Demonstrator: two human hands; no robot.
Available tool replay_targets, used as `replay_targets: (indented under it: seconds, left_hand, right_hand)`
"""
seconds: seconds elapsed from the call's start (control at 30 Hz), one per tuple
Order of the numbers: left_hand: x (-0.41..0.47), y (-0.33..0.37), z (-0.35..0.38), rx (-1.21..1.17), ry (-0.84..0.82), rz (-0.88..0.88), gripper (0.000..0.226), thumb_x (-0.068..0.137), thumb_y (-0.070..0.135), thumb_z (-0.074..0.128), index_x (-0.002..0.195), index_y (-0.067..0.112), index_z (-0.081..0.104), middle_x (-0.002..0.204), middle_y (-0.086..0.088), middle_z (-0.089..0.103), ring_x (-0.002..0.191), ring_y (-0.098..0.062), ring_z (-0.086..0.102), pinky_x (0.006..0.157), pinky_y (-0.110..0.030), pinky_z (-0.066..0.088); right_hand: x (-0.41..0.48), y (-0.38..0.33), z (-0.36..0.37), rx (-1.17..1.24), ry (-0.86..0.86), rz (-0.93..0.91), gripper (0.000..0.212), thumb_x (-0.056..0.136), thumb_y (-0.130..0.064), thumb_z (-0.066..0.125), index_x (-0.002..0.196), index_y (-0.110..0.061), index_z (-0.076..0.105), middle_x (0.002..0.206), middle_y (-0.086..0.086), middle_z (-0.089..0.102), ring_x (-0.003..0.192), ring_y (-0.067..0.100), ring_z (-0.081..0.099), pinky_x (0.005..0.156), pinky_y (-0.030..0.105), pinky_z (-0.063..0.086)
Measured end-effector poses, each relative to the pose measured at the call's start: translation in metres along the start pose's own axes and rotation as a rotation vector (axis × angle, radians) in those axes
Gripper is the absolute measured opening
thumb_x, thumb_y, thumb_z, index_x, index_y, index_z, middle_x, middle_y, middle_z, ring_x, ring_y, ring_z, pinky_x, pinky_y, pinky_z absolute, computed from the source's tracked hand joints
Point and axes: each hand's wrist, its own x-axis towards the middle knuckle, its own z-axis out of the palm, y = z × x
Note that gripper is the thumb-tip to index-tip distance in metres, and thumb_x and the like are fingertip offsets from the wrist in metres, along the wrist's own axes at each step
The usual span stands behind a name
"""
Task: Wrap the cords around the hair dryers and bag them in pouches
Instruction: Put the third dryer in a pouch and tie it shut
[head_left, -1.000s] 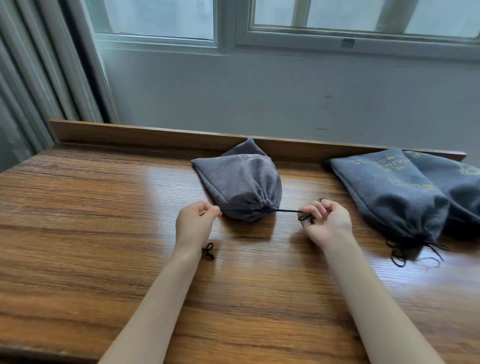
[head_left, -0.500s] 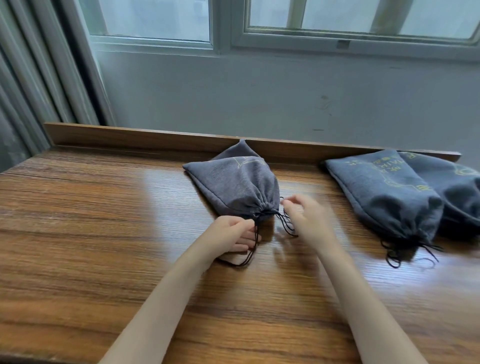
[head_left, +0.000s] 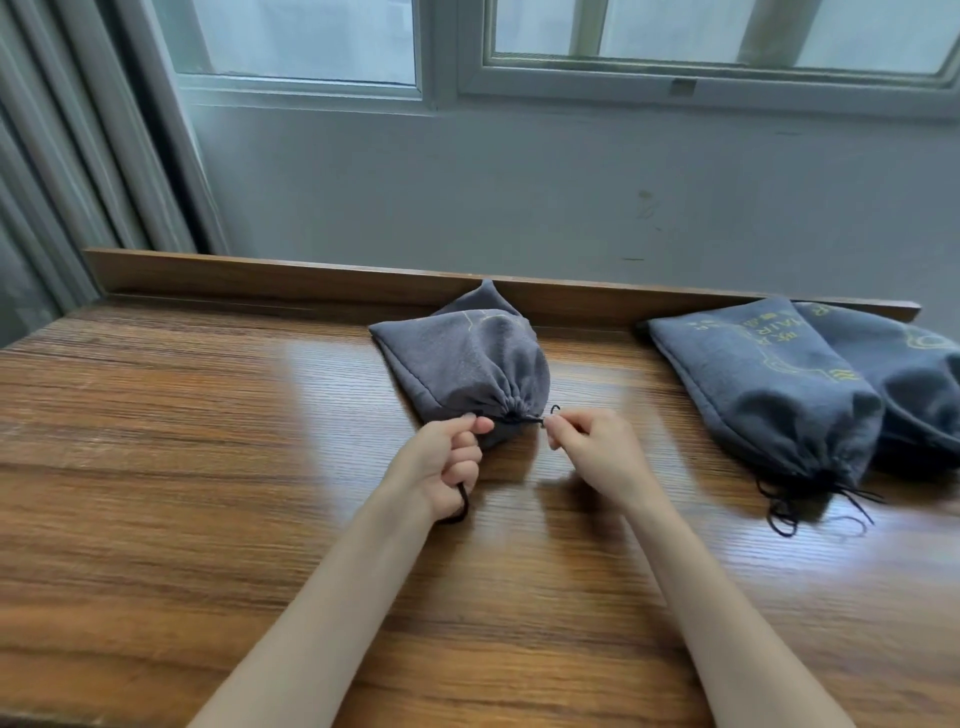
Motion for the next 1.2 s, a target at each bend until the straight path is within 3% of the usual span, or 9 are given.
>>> replay_targets:
  seconds: [0.13,0.23,0.33,0.47,0.67,0.77,0.9,1.07,1.2]
  left_hand:
    - [-0.001,-0.001,-0.007,0.007,0.006,0.06,0.029,0.099,0.015,0.038,0.073,0.006,0.047,0.037,0.009,0.024,0.024,-0.003,0.019,0.023,-0.012,0.011]
    - [-0.004,-0.013,-0.011,0.231,-0.033,0.159,0.028,0.096,0.013,0.039,0.074,0.006,0.053,0.047,0.004,0.046,0.035,-0.002,0.038,0.031,-0.011,0.029]
    - [-0.009,-0.017,-0.013,0.278,-0.129,0.156,0.026,0.093,0.007,0.039,0.077,0.005,0.059,0.064,-0.002,0.063,0.059,-0.009,0.062,0.064,-0.02,0.053]
    - [-0.012,-0.019,-0.013,0.229,-0.354,0.006,0.031,0.096,0.019,0.036,0.072,0.015,0.055,0.075,-0.002,0.056,0.086,-0.019,0.057,0.101,-0.034,0.037]
    - [-0.014,-0.025,-0.007,0.332,-0.339,0.174,0.036,0.093,0.011,0.036,0.061,0.014,0.053,0.075,0.0,0.055,0.074,-0.013,0.056,0.075,-0.024,0.044]
    - [-0.016,-0.027,-0.007,0.362,-0.357,0.16,0.036,0.095,0.015,0.034,0.065,0.015,0.052,0.073,-0.001,0.055,0.07,-0.013,0.056,0.076,-0.027,0.042]
    - [-0.02,-0.022,-0.004,0.513,-0.289,0.232,0.034,0.092,0.012,0.04,0.06,0.01,0.053,0.057,0.005,0.045,0.042,-0.005,0.035,0.052,-0.02,0.032]
    - [-0.009,-0.025,-0.019,1.617,0.13,0.856,0.028,0.086,0.031,0.052,0.07,0.017,0.071,0.076,0.003,0.052,0.075,-0.016,0.054,0.064,-0.032,0.041]
    - [-0.003,-0.029,-0.028,1.645,0.172,1.136,0.036,0.08,0.037,0.044,0.062,0.018,0.069,0.071,0.002,0.052,0.066,-0.019,0.056,0.05,-0.028,0.041]
  right_hand:
    - [0.001,0.0,0.001,0.156,-0.071,0.072,0.042,0.092,-0.015,0.05,0.05,-0.021,0.047,0.035,-0.011,0.042,0.041,0.001,0.042,0.053,0.015,0.03]
    - [-0.004,-0.007,0.004,0.745,-0.229,0.263,0.033,0.098,-0.01,0.04,0.068,-0.011,0.055,0.044,-0.01,0.05,0.045,0.003,0.042,0.056,0.018,0.038]
    - [-0.008,-0.018,0.004,1.076,-0.398,0.297,0.025,0.099,-0.007,0.035,0.094,-0.005,0.06,0.079,0.003,0.073,0.065,0.007,0.064,0.063,0.017,0.053]
    - [-0.011,-0.025,0.012,1.167,-0.365,0.256,0.02,0.098,-0.003,0.035,0.092,-0.009,0.053,0.099,0.005,0.072,0.085,0.013,0.065,0.078,0.019,0.053]
    - [-0.013,-0.023,0.024,0.891,-0.248,0.138,0.015,0.095,-0.001,0.046,0.098,0.001,0.06,0.086,-0.001,0.072,0.077,0.005,0.064,0.07,0.017,0.046]
    - [-0.015,-0.025,0.022,0.777,-0.208,0.135,0.017,0.093,-0.003,0.051,0.1,0.001,0.065,0.084,0.01,0.067,0.069,0.003,0.063,0.059,0.014,0.048]
    - [-0.015,-0.03,0.014,0.997,-0.265,0.254,0.019,0.094,-0.007,0.049,0.088,-0.01,0.066,0.076,0.006,0.07,0.053,0.006,0.057,0.049,0.016,0.05]
    - [-0.009,-0.027,0.014,1.072,-0.301,0.277,0.029,0.1,-0.014,0.037,0.099,-0.019,0.065,0.061,-0.005,0.064,0.047,0.001,0.042,0.048,0.009,0.037]
    - [-0.012,-0.024,0.02,0.654,-0.336,0.065,0.028,0.097,-0.003,0.039,0.101,-0.014,0.064,0.045,-0.009,0.055,0.038,-0.001,0.039,0.042,0.01,0.029]
